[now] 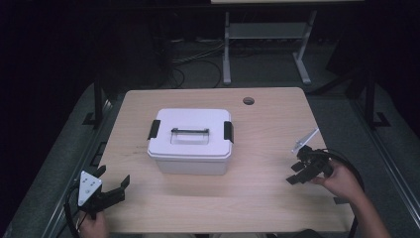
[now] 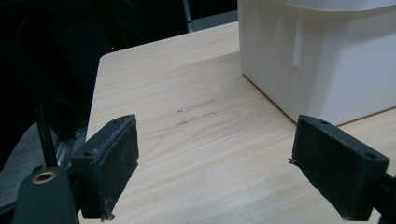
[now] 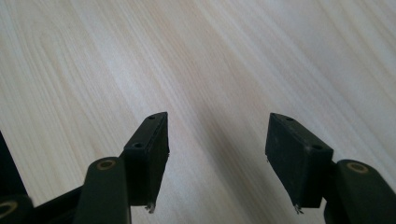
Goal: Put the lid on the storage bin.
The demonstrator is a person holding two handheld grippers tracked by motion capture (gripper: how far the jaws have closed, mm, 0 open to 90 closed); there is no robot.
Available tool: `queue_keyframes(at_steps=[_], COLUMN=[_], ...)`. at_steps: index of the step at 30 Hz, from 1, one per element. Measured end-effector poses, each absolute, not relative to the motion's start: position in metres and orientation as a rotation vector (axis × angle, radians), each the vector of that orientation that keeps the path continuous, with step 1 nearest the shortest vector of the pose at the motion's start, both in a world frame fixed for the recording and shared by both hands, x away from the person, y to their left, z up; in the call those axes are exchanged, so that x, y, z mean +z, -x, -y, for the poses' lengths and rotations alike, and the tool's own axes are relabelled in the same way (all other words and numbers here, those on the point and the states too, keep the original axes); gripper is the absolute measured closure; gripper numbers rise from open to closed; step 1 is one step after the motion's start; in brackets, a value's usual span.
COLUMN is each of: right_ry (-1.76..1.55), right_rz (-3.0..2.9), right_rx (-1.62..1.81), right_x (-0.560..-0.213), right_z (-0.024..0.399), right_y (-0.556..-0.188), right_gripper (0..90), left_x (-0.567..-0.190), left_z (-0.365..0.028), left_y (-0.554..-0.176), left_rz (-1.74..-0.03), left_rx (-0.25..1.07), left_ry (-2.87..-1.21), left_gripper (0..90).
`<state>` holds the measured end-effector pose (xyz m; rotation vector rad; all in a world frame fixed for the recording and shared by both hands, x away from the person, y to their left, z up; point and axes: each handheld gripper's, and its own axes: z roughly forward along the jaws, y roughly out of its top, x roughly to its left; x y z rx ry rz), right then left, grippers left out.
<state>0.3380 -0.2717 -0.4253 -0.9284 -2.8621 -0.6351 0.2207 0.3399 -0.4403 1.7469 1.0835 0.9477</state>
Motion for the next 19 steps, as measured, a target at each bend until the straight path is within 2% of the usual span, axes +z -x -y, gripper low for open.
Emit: queue_keyframes(at_steps=[19], right_ry=[0.974], right_rz=[2.847], right_rx=[-0.666], right_x=[-0.431], right_z=[0.293], right_y=[-0.318], right_gripper=[38.5], left_x=[-0.441], left_z=[-0.339], left_y=[-0.222], left_rz=[-1.08], left_rx=[0.947], left_ry=[-1.752], left_gripper=[14.0])
